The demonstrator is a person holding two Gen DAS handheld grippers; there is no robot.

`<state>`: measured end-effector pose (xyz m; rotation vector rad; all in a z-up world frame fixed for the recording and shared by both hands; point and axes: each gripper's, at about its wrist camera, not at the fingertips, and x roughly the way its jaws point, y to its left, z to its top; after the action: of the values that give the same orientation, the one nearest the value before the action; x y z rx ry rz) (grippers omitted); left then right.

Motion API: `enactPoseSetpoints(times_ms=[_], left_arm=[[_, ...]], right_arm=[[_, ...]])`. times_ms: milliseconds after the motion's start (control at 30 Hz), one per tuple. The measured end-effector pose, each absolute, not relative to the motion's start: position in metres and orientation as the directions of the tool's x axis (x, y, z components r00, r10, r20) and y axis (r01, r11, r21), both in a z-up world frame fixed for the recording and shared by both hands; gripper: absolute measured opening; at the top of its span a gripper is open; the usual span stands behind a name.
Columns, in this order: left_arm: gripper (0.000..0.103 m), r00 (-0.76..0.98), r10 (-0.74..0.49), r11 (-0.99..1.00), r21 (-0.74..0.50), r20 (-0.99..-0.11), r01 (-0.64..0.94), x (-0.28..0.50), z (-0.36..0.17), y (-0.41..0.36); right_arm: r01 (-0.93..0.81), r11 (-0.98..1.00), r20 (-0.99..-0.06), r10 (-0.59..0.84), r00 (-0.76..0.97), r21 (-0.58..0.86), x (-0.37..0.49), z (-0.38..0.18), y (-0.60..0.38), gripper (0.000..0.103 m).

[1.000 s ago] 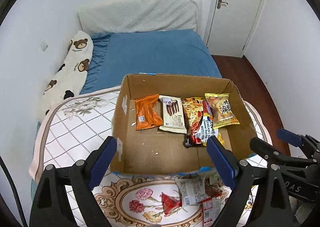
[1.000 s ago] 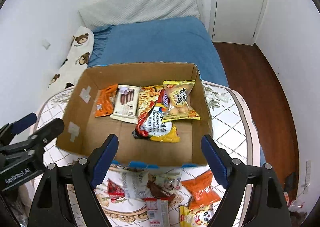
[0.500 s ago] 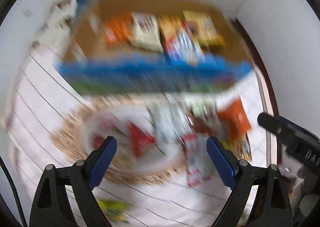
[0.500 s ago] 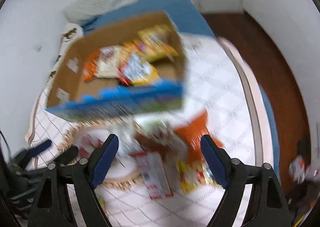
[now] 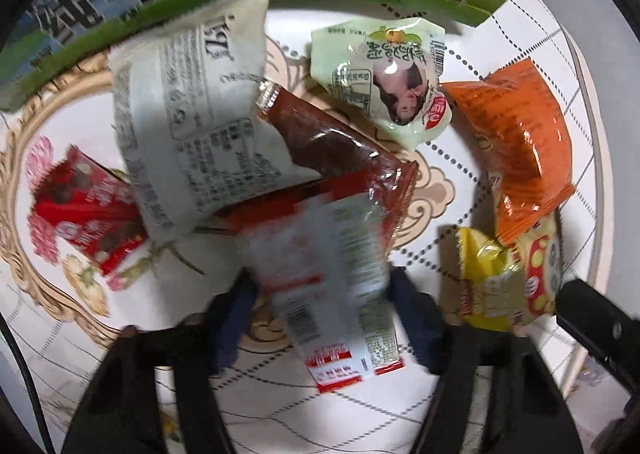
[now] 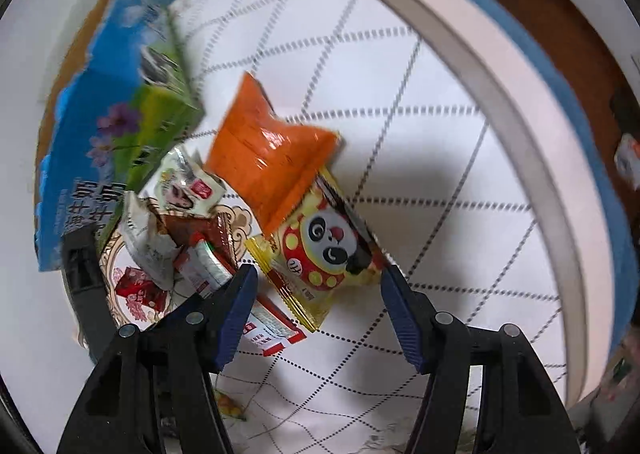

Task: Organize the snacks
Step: 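Grasp the red-white wafer pack with left tool while right tool grasps panda-print bag, then carry both packs into the box and open both tools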

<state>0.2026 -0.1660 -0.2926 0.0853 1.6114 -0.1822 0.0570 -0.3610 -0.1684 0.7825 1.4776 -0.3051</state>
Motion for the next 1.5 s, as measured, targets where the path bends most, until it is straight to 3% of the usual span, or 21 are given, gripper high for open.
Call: enactPoseSetpoints(times_ms=[200,300,400,533,600,633,700,867,900,967,1000,1067,1167,1333,1367,1433,1500], left_arm=[[0.058,-0.034,0.008,0.981,0.001,-0.999,0.195,0.19,-0.288,-0.141],[0.058,-0.052,0.003,0.985,-0.005,-0.999,0.17,0.188,-0.289,-0.126],[0.058,-0.066,-0.022,0.99,-0.031,-0.998,0.14,0.19,-0.288,-0.115],[0.058,-0.085,-0.046,0.991,-0.057,-0.995,0.12,0.193,-0.289,-0.107],[0.061,-0.095,-0.051,0.991,-0.062,-0.994,0.116,0.196,-0.291,-0.104],[0.061,-0.098,-0.05,0.991,-0.062,-0.994,0.116,0.201,-0.293,-0.102],[0.061,-0.097,-0.046,0.992,-0.057,-0.994,0.116,0.201,-0.295,-0.102],[0.054,-0.026,0.019,0.965,0.012,-0.999,0.26,0.189,-0.287,-0.122],[0.054,0.006,0.048,0.951,0.047,-0.999,0.307,0.187,-0.283,-0.125],[0.054,0.041,0.079,0.926,0.089,-0.996,0.368,0.184,-0.279,-0.125],[0.055,0.038,0.081,0.916,0.09,-0.996,0.391,0.184,-0.278,-0.123],[0.061,0.006,0.061,0.92,0.059,-0.998,0.387,0.186,-0.282,-0.115],[0.08,-0.13,-0.05,0.957,-0.085,-0.99,0.277,0.189,-0.298,-0.095],[0.08,-0.143,-0.096,0.977,-0.121,-0.985,0.176,0.187,-0.301,-0.081],[0.079,-0.138,-0.088,0.978,-0.111,-0.987,0.175,0.184,-0.3,-0.078],[0.067,-0.108,-0.057,0.981,-0.076,-0.992,0.176,0.178,-0.296,-0.083],[0.049,-0.085,-0.045,0.982,-0.06,-0.995,0.182,0.168,-0.294,-0.091]], right_arm=[[0.736,0.614,-0.939,0.333,0.088,0.286,0.066,-0.205,-0.359,0.069],[0.717,0.649,-0.946,0.32,0.046,0.254,0.079,-0.221,-0.351,0.068],[0.524,0.834,-0.975,0.222,-0.026,0.176,0.1,-0.224,-0.323,0.062],[0.131,0.989,-0.988,0.084,-0.126,0.068,0.108,-0.224,-0.273,0.061],[0.058,0.997,-0.989,0.057,-0.14,0.049,0.107,-0.224,-0.265,0.066],[0.049,0.998,-0.989,0.039,-0.139,0.032,0.106,-0.223,-0.264,0.072],[0.074,0.997,-0.994,0.023,-0.104,0.015,0.104,-0.215,-0.265,0.076],[0.207,0.977,-0.997,0.055,-0.061,0.041,0.101,-0.207,-0.266,0.076],[0.223,0.974,-0.997,0.059,-0.058,0.045,0.103,-0.207,-0.269,0.076],[0.235,0.972,-0.998,0.041,-0.057,0.027,0.104,-0.213,-0.268,0.062],[0.231,0.973,-0.998,0.03,-0.062,0.015,0.102,-0.216,-0.265,0.054],[0.19,0.981,-0.998,0.037,-0.055,0.026,0.1,-0.217,-0.25,0.054],[0.13,0.99,-0.996,0.063,-0.069,0.053,0.089,-0.216,-0.234,0.053],[0.152,0.985,-0.992,0.095,-0.085,0.081,0.079,-0.221,-0.225,0.056],[0.165,0.983,-0.992,0.092,-0.091,0.076,0.074,-0.224,-0.223,0.057],[0.178,0.981,-0.991,0.091,-0.097,0.073,0.071,-0.227,-0.221,0.059],[0.186,0.98,-0.992,0.09,-0.09,0.072,0.061,-0.232,-0.224,0.059]])
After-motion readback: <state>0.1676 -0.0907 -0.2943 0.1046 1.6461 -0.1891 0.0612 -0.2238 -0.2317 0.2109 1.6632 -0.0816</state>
